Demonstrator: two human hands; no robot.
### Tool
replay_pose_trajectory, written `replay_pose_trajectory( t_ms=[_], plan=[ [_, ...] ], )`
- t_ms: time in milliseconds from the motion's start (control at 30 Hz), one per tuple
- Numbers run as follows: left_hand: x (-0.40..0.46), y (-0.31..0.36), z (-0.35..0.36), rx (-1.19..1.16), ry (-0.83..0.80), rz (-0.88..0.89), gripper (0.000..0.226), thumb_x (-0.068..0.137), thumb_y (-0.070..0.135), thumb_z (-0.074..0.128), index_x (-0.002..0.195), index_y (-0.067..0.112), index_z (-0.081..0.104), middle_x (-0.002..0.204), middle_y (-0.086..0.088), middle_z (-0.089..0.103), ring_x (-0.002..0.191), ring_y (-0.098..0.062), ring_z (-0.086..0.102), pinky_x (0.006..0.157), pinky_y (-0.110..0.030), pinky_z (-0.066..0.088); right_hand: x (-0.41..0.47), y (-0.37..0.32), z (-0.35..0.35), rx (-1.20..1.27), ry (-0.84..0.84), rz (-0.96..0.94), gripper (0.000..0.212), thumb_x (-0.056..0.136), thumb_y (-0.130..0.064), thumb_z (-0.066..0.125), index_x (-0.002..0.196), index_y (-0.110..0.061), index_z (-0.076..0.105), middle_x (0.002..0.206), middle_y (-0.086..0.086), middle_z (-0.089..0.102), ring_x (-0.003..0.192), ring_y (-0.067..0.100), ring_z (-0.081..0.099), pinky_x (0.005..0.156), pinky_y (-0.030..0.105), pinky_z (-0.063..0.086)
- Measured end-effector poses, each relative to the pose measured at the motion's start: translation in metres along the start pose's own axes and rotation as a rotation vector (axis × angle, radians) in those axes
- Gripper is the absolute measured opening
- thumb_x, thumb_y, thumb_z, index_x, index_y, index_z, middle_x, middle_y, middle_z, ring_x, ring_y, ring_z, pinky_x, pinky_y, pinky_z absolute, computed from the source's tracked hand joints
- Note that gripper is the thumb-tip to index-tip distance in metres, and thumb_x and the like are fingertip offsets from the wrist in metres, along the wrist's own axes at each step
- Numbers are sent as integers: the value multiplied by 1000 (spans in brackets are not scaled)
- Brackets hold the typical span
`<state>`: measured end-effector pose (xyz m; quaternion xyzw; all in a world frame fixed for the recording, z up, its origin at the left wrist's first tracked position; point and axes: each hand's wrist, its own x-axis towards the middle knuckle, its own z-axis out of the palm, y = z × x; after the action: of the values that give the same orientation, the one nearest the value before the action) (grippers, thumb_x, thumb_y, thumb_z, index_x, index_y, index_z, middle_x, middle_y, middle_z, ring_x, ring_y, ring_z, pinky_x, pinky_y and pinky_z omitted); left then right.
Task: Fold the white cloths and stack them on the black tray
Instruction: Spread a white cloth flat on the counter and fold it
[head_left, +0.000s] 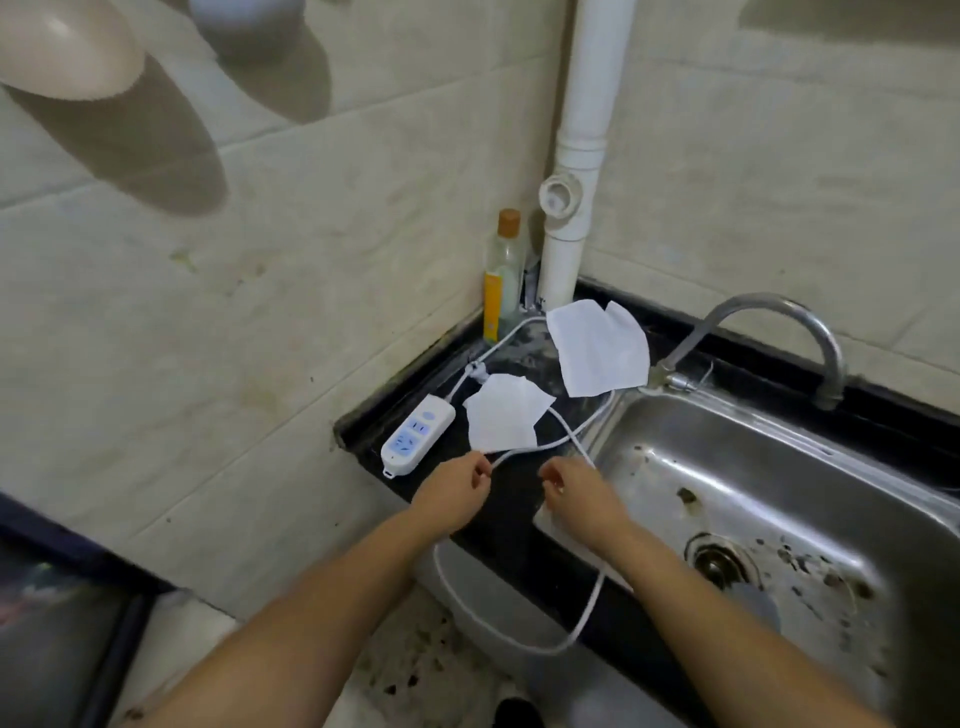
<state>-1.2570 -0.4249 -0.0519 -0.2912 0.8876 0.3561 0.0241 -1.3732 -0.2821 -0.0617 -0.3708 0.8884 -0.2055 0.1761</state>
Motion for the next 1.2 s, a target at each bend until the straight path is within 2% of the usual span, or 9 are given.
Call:
replay_pose_trajectory(
  t_ms=[333, 467, 567, 700, 767, 833, 933, 1033, 1200],
  plan=[
    [104, -6, 42, 371, -88, 16, 38, 95, 33, 46, 130, 17, 45, 130, -7, 45, 121, -24, 42, 97, -38, 41, 114, 25, 26, -129, -149, 70, 33, 94, -38, 49, 117, -13, 47, 118, 9, 57, 109, 27, 56, 87, 38, 45],
    [108, -4, 51, 422, -34, -1, 32, 96, 34, 43, 123, 18, 50, 124, -3, 49, 118, -22, 44, 93, -34, 37, 120, 24, 31, 49, -127, 30, 37, 92, -21, 53, 127, -15, 46, 115, 9, 62, 107, 26, 59, 85, 33, 45],
    [107, 4, 47, 293, 19, 2, 29, 95, 31, 46, 120, 18, 53, 116, -2, 57, 113, -21, 50, 92, -33, 38, 117, 14, 17, 275, -96, -9, 25, 91, -15, 53, 117, -14, 53, 102, 6, 59, 87, 15, 54, 72, 20, 37],
    [95, 25, 28, -126, 100, 43, 40, 93, 13, 45, 132, 23, 41, 113, -5, 62, 100, -22, 60, 87, -34, 48, 103, -1, -28, 427, -45, -96, 6, 90, -14, 55, 85, -12, 59, 87, 4, 56, 74, 12, 50, 67, 20, 40],
    [86, 39, 17, -269, 79, 135, 62, 90, 0, 39, 143, 32, 28, 121, -4, 59, 100, -18, 60, 88, -24, 47, 89, -2, -51, 434, -17, -130, 9, 88, -11, 55, 81, -11, 60, 83, 7, 58, 68, 10, 49, 61, 16, 38],
    [73, 57, 9, -354, 47, 210, 66, 91, -5, 37, 146, 29, 26, 118, 2, 55, 98, -7, 58, 84, -7, 42, 69, -4, -74, 437, -9, -151, 12, 87, -10, 53, 79, -8, 61, 82, 11, 60, 69, 13, 51, 64, 20, 40],
    [50, 86, 2, -368, -48, 301, 39, 92, -2, 43, 123, 19, 54, 97, 13, 60, 81, 9, 55, 71, -6, 41, 31, -8, -101, 455, -23, -195, 17, 87, -6, 50, 75, -3, 61, 77, 14, 63, 66, 11, 52, 65, 26, 43],
    [24, 107, 7, -239, -29, 415, 9, 90, 12, 57, 96, 6, 61, 84, -3, 57, 72, -3, 51, 66, -19, 39, -12, -3, -122, 444, 4, -184, 22, 86, -6, 50, 68, -10, 61, 67, -1, 61, 62, 5, 49, 63, 22, 41],
    [-22, 141, 25, -122, 105, 625, 23, 81, 26, 69, 91, 7, 64, 91, -1, 48, 87, -14, 46, 75, -25, 37, -93, 21, -149, 473, 123, -161, 15, 90, -14, 58, 75, -15, 60, 60, -20, 56, 56, -3, 48, 52, 10, 38]
  ],
)
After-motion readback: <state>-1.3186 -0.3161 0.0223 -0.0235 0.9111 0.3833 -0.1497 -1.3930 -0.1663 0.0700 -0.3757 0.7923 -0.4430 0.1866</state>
